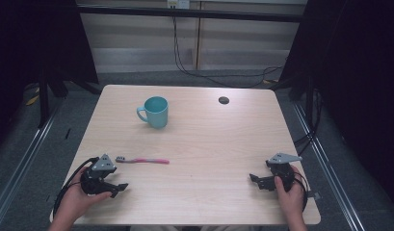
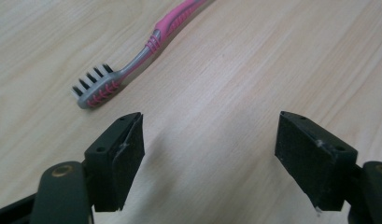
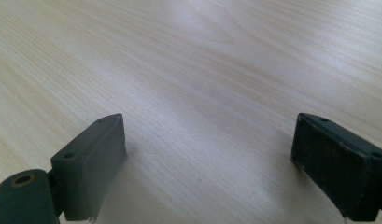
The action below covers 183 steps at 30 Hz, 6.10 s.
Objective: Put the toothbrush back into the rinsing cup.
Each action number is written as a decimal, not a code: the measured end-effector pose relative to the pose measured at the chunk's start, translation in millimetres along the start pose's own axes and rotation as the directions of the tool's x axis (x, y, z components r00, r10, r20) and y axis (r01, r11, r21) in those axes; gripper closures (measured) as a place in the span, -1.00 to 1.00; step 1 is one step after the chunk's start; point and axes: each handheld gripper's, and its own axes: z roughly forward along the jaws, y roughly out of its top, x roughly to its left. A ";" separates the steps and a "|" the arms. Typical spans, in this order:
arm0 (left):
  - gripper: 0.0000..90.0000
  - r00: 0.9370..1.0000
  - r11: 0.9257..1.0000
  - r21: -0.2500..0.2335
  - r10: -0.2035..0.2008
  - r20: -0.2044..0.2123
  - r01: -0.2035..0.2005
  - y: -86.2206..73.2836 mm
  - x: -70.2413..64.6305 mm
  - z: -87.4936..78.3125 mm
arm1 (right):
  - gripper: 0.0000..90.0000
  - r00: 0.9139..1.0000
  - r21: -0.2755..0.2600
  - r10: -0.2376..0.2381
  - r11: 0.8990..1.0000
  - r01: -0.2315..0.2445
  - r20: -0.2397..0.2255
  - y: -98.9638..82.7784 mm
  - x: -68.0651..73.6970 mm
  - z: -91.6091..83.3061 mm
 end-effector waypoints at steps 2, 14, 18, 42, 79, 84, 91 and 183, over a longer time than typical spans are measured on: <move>-0.46 0.999 0.998 0.054 0.044 0.003 -0.045 6.0 0.7 -1.2 | -0.79 1.000 0.000 -0.001 1.000 0.001 0.002 0.0 0.1 0.0; -0.39 0.983 0.956 0.229 0.182 0.035 -0.185 40.2 8.1 7.2 | -0.79 1.000 0.000 -0.001 1.000 0.001 0.001 0.0 0.0 0.0; -0.39 0.975 0.937 0.270 0.219 0.033 -0.220 52.3 11.4 10.9 | -0.79 1.000 0.000 -0.001 1.000 0.001 0.000 0.0 0.0 0.0; -0.30 0.951 0.890 0.341 0.306 0.050 -0.304 102.0 21.3 37.1 | -0.79 1.000 0.001 0.001 1.000 -0.001 -0.001 0.2 -0.1 0.0; 0.50 0.930 0.853 0.372 0.342 0.132 -0.367 108.2 28.8 64.6 | -0.79 1.000 -0.001 -0.005 1.000 0.005 -0.001 0.5 -0.8 0.6; 0.59 0.933 0.852 0.379 0.331 0.142 -0.361 108.3 29.6 65.2 | -0.79 1.000 -0.001 -0.005 1.000 0.005 -0.001 0.5 -0.8 0.6; 0.75 0.939 0.854 0.390 0.306 0.161 -0.345 107.8 30.2 64.6 | -0.79 1.000 -0.001 -0.005 1.000 0.005 -0.001 0.5 -0.7 0.6; 0.78 0.939 0.900 0.290 0.270 0.214 -0.325 196.6 -30.5 65.1 | -0.53 0.915 0.135 -0.360 0.913 0.386 -0.179 122.2 45.4 -6.2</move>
